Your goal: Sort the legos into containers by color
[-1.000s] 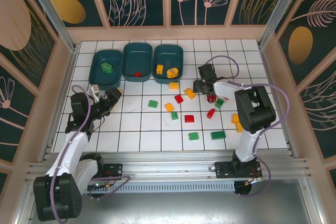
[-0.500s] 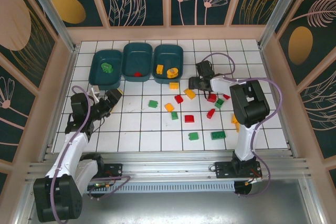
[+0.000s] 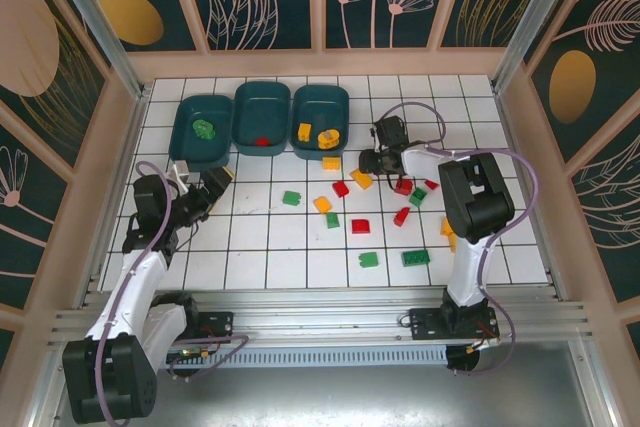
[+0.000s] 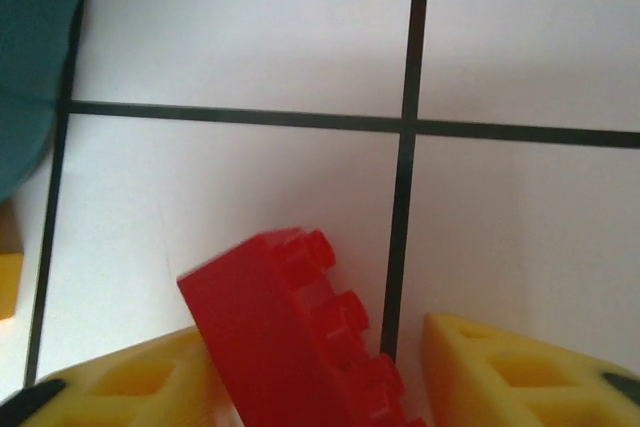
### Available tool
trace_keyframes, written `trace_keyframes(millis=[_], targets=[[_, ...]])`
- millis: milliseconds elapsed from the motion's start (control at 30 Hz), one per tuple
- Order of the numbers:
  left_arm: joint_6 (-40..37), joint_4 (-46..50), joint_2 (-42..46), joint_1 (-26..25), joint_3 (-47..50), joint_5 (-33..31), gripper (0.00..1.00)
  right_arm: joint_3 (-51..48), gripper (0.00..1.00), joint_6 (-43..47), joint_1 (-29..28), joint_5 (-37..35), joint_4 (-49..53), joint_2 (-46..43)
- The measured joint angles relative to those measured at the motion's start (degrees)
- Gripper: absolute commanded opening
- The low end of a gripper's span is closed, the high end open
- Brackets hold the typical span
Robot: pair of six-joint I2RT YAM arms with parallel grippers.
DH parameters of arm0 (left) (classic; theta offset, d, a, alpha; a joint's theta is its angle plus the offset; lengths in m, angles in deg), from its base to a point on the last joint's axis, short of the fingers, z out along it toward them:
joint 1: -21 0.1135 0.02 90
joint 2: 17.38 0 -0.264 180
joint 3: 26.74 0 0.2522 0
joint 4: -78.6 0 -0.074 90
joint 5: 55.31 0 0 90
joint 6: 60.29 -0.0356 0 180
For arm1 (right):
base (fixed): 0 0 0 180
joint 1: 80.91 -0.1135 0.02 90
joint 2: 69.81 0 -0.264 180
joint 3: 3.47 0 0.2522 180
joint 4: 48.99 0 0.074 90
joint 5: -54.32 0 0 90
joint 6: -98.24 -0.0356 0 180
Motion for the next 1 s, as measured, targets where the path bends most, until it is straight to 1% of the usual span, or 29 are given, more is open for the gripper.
trace_keyframes(millis=[67, 133, 267, 433, 533, 633, 700, 800, 867, 1000], targets=[[0.0, 0.02, 0.0, 0.0, -0.09, 0.0, 0.98, -0.52, 0.39, -0.22, 0.07, -0.09, -0.55, -0.39], [0.0, 0.04, 0.0, -0.02, -0.17, 0.0, 0.98, -1.09, 0.31, -0.26, 0.04, -0.17, -0.83, -0.81], [-0.17, 0.68, 0.02, 0.0, -0.42, -0.04, 0.98, -2.12, 0.24, -0.57, 0.0, -1.05, -1.38, -2.21], [-0.46, 1.55, 0.24, 0.0, -0.57, -0.5, 0.98, -3.28, 0.22, -1.84, -0.96, -5.14, -1.01, -6.45], [-0.63, 2.69, 0.39, 0.0, -0.63, -2.01, 0.98, -0.31, 0.22, -2.27, -4.68, -9.27, 1.64, -8.31], [-0.85, 4.33, 0.15, -0.02, -1.01, -3.98, 0.99, 5.33, 0.22, -3.02, -11.17, -10.64, 2.25, -8.24], [-0.98, 5.27, -0.52, -0.02, -1.42, -4.85, 0.98, 10.49, 0.22, -3.48, -15.52, -10.54, 2.14, -6.75], [-1.05, 6.49, -1.7, 0.0, -1.73, -5.66, 0.99, 19.67, 0.23, -3.52, -20.39, -10.19, 1.01, -1.29], [-1.29, 7.39, -2.05, 0.0, -1.75, -6.01, 0.99, 25.14, 0.23, -3.52, -22.62, -10.05, 0.07, 3.5], [-3.3, 11.19, -3.28, 0.0, -3.61, -6.93, 0.98, 32.52, 0.24, -3.52, -24.61, -9.33, -0.63, 12.39]])
